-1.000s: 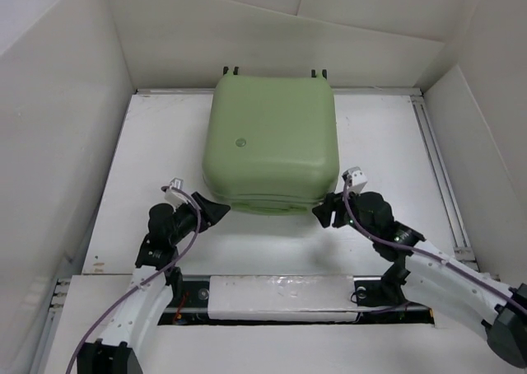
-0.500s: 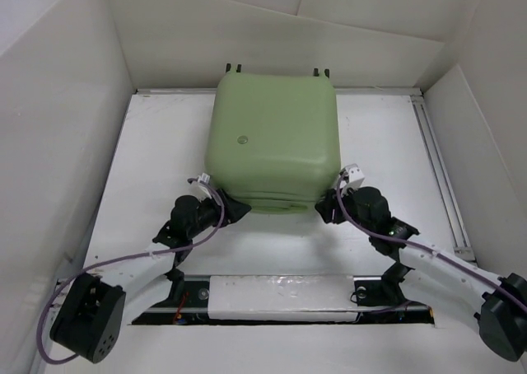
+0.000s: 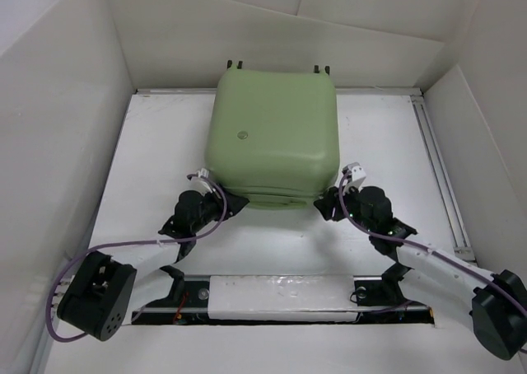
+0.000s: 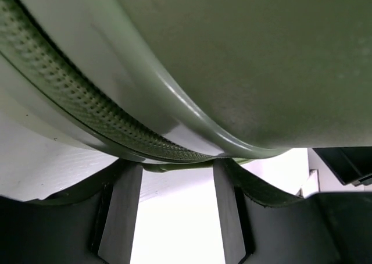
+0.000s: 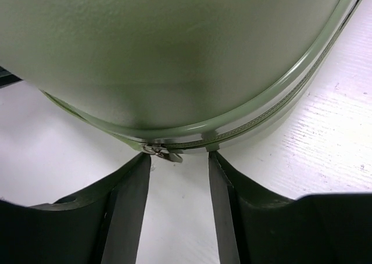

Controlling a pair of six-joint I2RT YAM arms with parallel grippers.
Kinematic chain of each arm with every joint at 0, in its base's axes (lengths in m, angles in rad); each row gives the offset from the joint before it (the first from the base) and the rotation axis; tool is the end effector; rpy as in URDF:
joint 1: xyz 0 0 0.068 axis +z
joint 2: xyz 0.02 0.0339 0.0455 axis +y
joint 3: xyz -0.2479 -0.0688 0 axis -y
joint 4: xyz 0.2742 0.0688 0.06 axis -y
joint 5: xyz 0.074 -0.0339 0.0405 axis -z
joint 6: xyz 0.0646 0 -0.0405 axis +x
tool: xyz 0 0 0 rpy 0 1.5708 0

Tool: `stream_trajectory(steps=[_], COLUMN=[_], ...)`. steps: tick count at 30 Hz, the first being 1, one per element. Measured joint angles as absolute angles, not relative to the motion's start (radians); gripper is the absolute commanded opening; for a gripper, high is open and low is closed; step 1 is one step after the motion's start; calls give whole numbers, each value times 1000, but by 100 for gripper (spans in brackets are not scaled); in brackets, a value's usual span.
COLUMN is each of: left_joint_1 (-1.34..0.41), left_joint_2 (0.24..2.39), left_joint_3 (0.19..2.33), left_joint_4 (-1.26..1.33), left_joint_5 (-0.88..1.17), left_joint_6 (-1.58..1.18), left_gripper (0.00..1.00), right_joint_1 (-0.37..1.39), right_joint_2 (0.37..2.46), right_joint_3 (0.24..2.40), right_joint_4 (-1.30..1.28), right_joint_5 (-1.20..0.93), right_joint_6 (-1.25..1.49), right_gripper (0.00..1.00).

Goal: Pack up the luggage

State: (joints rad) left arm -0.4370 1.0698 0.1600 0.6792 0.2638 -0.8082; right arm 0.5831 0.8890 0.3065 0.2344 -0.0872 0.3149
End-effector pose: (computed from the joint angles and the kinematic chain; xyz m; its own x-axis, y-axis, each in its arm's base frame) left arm 0.2188 -0.1208 0.1202 -0.6048 -0.4879 -0.6294 0.2914 0.6000 -0.7451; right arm 0.2105 0.1456 0.1580 -0.4618 0.0650 -0.8846 -0.4983 0.8060 0.3194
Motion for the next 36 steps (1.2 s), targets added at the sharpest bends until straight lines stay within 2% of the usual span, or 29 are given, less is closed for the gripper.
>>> stream_trajectory(steps=[3, 4, 7, 8, 12, 22, 30, 36], left_joint_1=[-438, -440, -455, -461, -482, -620, -809, -899], left_joint_2=[1098, 1103, 1113, 1115, 1129, 1155, 1288, 1390], left_joint_3=[160, 160, 160, 160, 160, 160, 189, 223], left_joint_4=[715, 722, 737, 741, 761, 802, 929, 1014], left_joint_5=[273, 272, 260, 256, 241, 81, -60, -15], left_joint_6=[-817, -820, -827, -828, -846, -906, -972, -983], left_gripper=[11, 7, 4, 1, 0, 0, 0, 0], right_joint_1=[580, 579, 579, 579, 577, 632, 988, 1168], right_joint_2=[890, 890, 890, 890, 872, 834, 1140, 1309], right_joint_3=[293, 292, 278, 275, 252, 216, 463, 667], right_joint_4=[269, 274, 309, 316, 356, 372, 279, 140], right_joint_5=[-88, -91, -105, -108, -108, 46, 374, 498], right_joint_6=[324, 329, 344, 349, 368, 405, 416, 392], right_gripper=[43, 37, 26, 18, 0, 0, 0, 0])
